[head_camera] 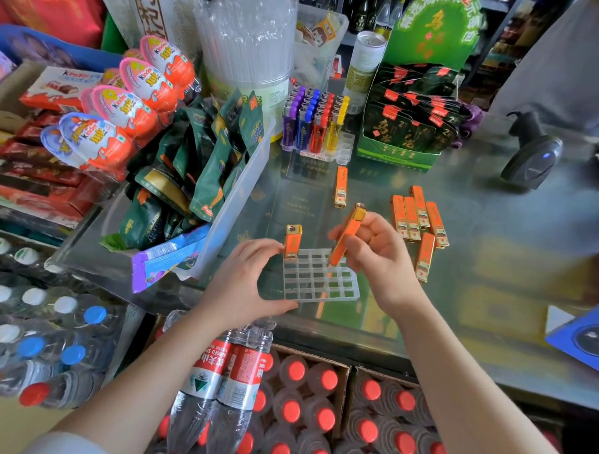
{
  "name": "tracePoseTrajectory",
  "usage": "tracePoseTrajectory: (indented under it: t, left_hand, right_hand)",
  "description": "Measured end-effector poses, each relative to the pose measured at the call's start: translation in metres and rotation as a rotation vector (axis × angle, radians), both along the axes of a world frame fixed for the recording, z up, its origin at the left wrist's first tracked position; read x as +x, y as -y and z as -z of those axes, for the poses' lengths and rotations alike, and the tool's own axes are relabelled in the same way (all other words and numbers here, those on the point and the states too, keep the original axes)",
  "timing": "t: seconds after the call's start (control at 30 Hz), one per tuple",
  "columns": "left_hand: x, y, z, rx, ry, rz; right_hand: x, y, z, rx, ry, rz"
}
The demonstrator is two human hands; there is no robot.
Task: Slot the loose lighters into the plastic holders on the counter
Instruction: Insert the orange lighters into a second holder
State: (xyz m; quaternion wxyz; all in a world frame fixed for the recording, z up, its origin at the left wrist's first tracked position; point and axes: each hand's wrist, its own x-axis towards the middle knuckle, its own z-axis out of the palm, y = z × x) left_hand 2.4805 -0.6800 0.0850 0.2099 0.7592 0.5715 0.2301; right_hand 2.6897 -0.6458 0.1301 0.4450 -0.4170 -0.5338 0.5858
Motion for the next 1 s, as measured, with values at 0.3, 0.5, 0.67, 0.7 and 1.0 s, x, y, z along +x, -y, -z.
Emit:
tracePoseTrajectory:
  t: [0.3,0.5,0.67,0.7,1.0]
  left_hand:
    - [-0.001,0.001,0.003,0.005,-0.014,-0.008]
    - [-0.002,-0.001,0.004,0.023,0.011,0.012]
    - [-0.003,0.000,0.006,0.027,0.022,0.016]
    - [-0.004,0.000,0.006,0.024,0.020,0.015]
    - [-0.003,-0.002,0.005,0.007,0.029,0.020]
  right_hand:
    - [-0.028,0.000,0.011,0.248,0.532,0.041]
    - [-0.027,-0.010,0.006,0.368,0.650,-0.024]
    - [-0.024,-0.014,0.004,0.438,0.658,0.003]
    - [-0.023,-0.013,0.006,0.451,0.664,-0.006]
    - [-0.021,-0.021,0.006,0.437,0.685,-0.124]
